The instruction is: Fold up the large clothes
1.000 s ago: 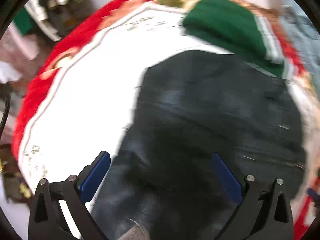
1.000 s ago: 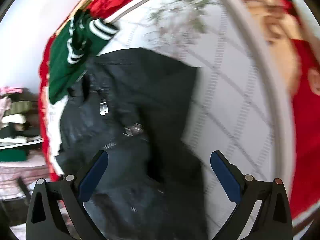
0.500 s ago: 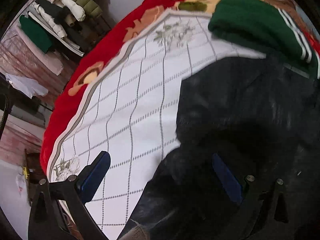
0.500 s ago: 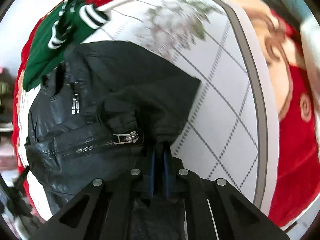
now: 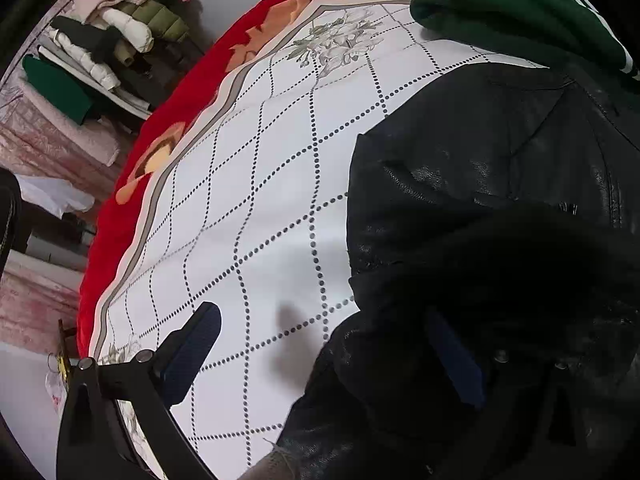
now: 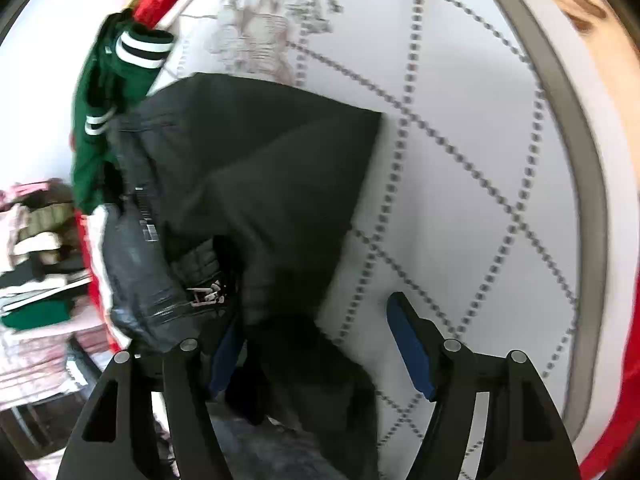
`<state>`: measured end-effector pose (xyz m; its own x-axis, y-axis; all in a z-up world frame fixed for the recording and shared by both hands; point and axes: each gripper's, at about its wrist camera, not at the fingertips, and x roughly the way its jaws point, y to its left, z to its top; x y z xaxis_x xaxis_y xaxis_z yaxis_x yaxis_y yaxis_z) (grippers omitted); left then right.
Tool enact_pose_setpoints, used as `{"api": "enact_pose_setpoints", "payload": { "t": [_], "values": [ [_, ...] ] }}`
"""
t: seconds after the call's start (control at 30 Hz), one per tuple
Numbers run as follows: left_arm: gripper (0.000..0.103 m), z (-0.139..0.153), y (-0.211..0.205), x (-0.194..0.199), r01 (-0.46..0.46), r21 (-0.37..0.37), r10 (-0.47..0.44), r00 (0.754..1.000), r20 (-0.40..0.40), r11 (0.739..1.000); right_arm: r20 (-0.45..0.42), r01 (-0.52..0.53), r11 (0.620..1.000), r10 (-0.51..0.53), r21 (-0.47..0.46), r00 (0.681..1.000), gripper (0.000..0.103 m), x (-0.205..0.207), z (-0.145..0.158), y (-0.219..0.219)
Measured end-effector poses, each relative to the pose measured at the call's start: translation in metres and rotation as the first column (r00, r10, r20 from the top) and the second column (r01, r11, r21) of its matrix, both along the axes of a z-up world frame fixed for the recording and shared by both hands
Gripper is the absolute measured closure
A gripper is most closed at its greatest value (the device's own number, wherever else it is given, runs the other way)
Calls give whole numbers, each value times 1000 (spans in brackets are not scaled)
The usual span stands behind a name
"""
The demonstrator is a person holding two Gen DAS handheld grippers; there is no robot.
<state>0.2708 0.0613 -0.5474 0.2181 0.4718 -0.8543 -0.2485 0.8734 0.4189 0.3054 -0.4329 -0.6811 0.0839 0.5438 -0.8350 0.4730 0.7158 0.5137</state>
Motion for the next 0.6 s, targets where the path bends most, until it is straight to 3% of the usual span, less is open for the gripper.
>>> {"api": "enact_pose_setpoints", "payload": {
  "t": [0.07,0.2,0.27,0.33,0.4,0.47,0.53,0.6],
  "values": [
    [0,-1,2,2,10,3,-10,1000,-2,1000,-20,27,988,-24,150,1000,67,1,-8,7],
    [0,-2,11,10,28,15,-28,1000,-5,1000,-28,0,989,4,146,1000,67,4,-11,38],
    [0,-2,18,15,44,34,-43,999,-4,998,-27,20,977,-14,210,1000,68,1,-9,46],
    [0,-1,23,19,52,37,-51,999,-5,998,-23,6,988,-2,152,1000,78,-2,-1,50],
    [0,0,23,21,64,27,-64,998,-16,998,-13,0,1000,0,4,1000,79,-4,10,35],
    [0,3,19,20,75,40,-74,997,-21,996,-19,6,1000,-6,-27,1000,78,-5,13,22],
    [0,9,17,17,62,38,-61,998,-24,997,-34,-39,998,37,-48,999,61,-5,19,17],
    [0,24,19,11,25,16,-25,1000,-6,1000,-40,-70,991,66,-111,997,58,-9,36,11]
  ]
}}
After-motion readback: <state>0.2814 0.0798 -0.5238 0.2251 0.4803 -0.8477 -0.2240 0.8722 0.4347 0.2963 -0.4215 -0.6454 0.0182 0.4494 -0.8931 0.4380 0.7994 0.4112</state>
